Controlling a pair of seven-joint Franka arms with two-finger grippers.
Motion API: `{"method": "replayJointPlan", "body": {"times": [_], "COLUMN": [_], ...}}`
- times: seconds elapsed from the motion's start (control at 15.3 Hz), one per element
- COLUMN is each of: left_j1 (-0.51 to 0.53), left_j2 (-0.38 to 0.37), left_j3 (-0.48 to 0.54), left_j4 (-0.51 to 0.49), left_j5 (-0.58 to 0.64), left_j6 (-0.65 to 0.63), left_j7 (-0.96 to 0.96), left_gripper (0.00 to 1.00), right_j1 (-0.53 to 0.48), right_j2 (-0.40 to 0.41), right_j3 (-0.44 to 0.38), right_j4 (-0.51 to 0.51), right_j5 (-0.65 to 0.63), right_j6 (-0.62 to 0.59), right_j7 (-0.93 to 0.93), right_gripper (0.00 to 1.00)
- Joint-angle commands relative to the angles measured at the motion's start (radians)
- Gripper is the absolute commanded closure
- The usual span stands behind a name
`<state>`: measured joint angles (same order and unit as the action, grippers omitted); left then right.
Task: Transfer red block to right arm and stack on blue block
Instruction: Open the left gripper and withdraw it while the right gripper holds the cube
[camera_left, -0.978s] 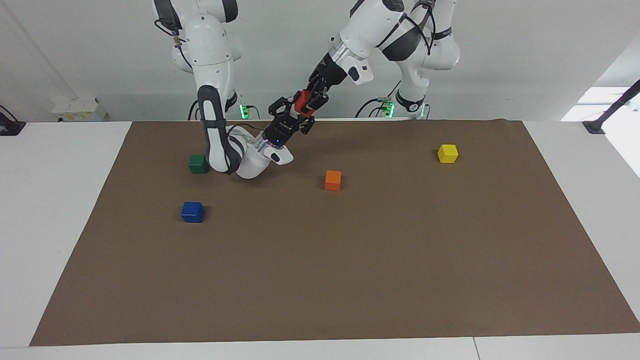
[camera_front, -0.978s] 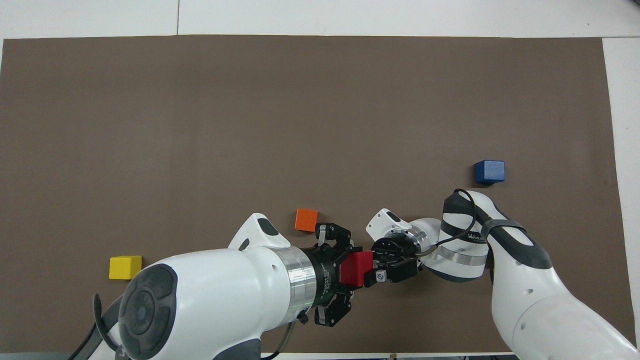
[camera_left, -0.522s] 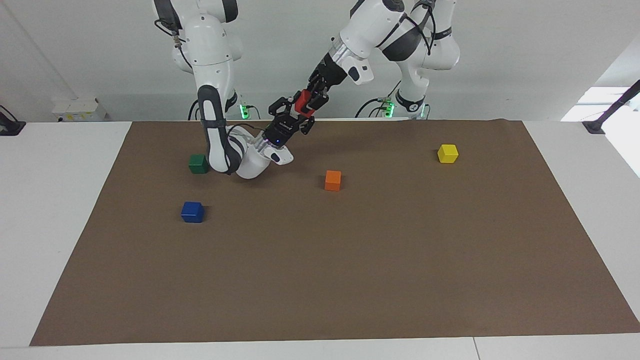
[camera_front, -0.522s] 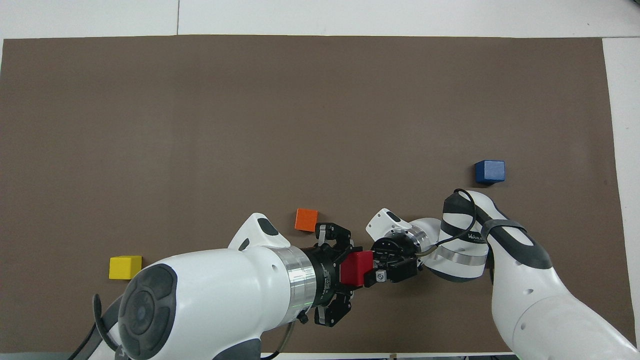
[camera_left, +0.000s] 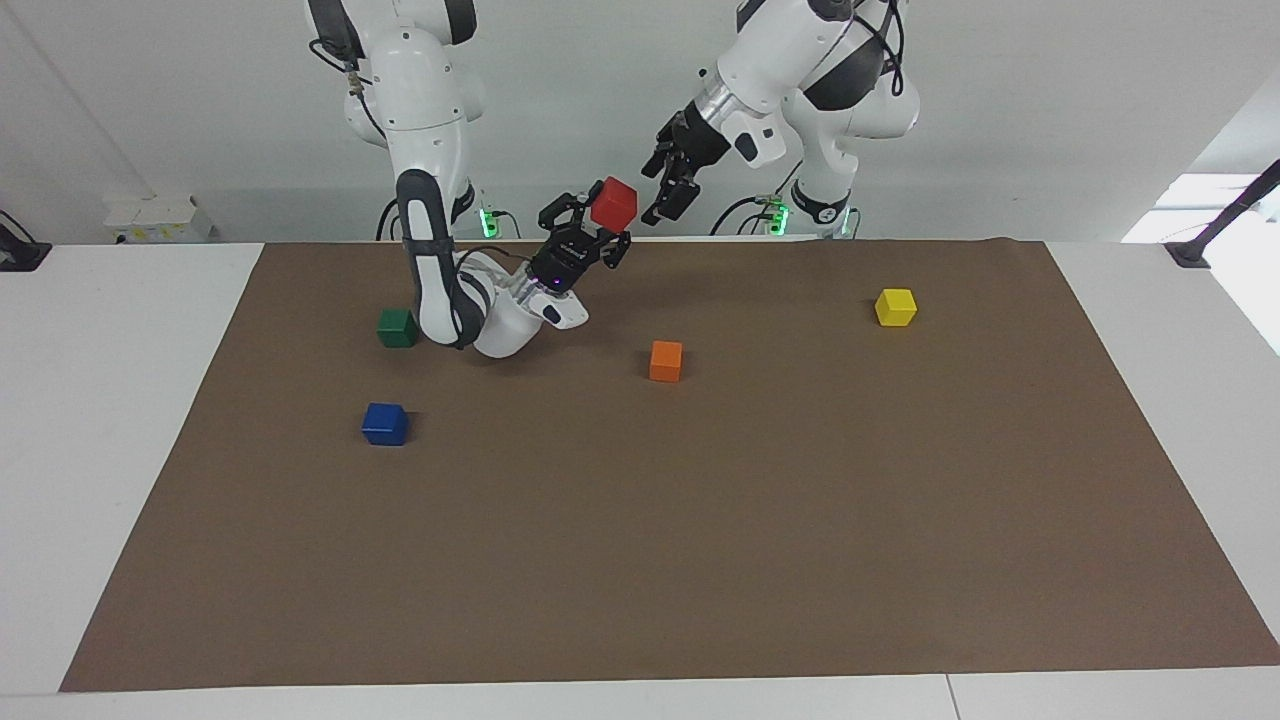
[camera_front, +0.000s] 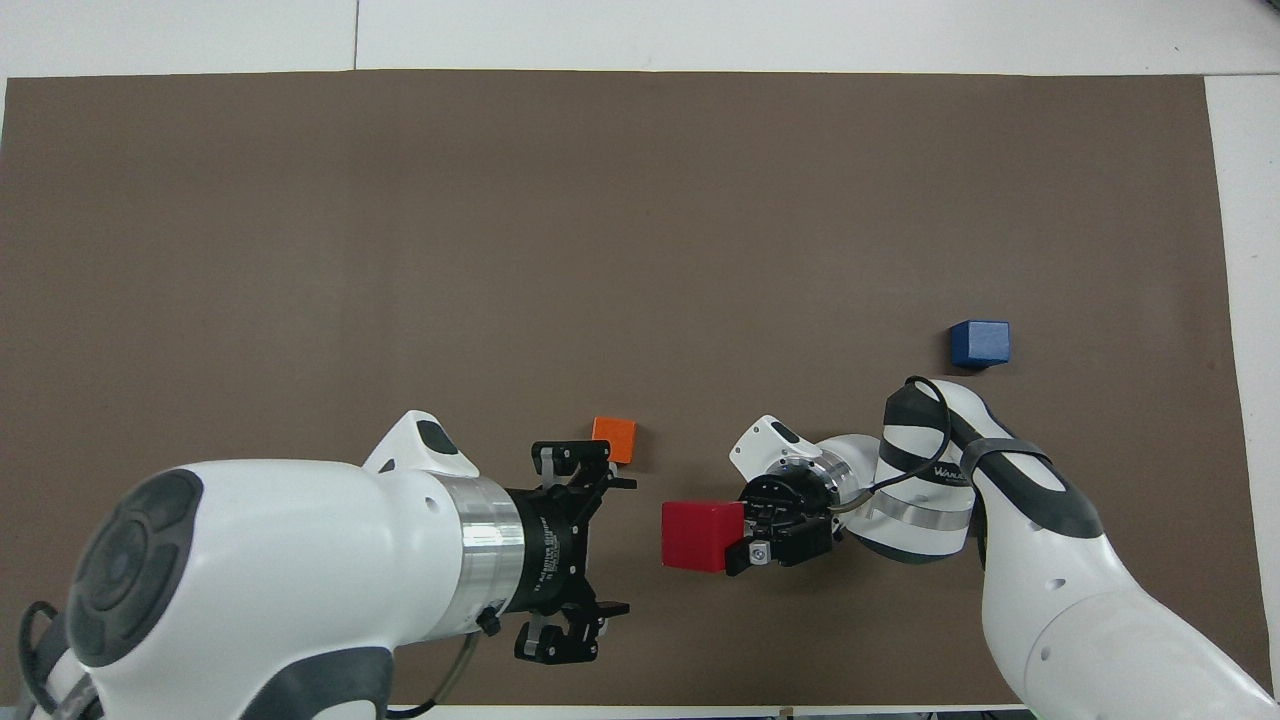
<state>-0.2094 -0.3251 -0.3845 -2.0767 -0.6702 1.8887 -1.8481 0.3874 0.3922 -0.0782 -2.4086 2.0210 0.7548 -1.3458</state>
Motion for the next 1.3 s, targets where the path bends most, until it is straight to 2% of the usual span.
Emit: {"method": "replayJointPlan", "body": {"times": [0.0, 0.26, 0.52, 0.72, 0.85, 0.98, 1.11, 1.24], "left_j1": [0.122, 0.323, 0.416, 0.567, 0.579, 0.579, 0.569, 0.570], "left_j2": [-0.037, -0.035, -0.023, -0.019, -0.009, -0.002, 0.053, 0.133], "left_j3": [-0.002, -0.004, -0.002, -0.004, -0.004, -0.004, -0.004, -0.004], "left_j4": [-0.016, -0.016, 0.000, 0.006, 0.007, 0.024, 0.104, 0.244], "left_j5": [-0.006, 0.024, 0.314, 0.320, 0.320, 0.346, 0.464, 0.564], "left_j6": [-0.094, -0.128, -0.100, -0.082, 0.001, 0.010, -0.037, -0.138], "left_j7": [0.172, 0.543, 0.962, 1.058, 1.049, 1.081, 1.269, 1.421], "left_gripper": [0.00, 0.00, 0.00, 0.00, 0.00, 0.00, 0.00, 0.00], "right_j1": [-0.004, -0.044, -0.120, -0.165, -0.189, -0.225, -0.258, -0.275], "right_j2": [-0.015, -0.077, -0.182, -0.207, -0.248, -0.330, -0.403, -0.447], "right_j3": [0.006, 0.005, 0.003, 0.000, -0.003, -0.003, -0.003, -0.003], "right_j4": [-0.001, 0.009, 0.023, 0.060, 0.081, 0.103, 0.140, 0.183], "right_j5": [0.024, 0.024, 0.022, 0.010, -0.007, -0.065, -0.135, -0.207], "right_j6": [0.011, 0.075, 0.170, 0.215, 0.289, 0.418, 0.527, 0.598], "right_j7": [-0.013, 0.095, 0.279, 0.382, 0.465, 0.569, 0.686, 0.781], "right_gripper": [1.00, 1.00, 1.00, 1.00, 1.00, 1.00, 1.00, 1.00]}}
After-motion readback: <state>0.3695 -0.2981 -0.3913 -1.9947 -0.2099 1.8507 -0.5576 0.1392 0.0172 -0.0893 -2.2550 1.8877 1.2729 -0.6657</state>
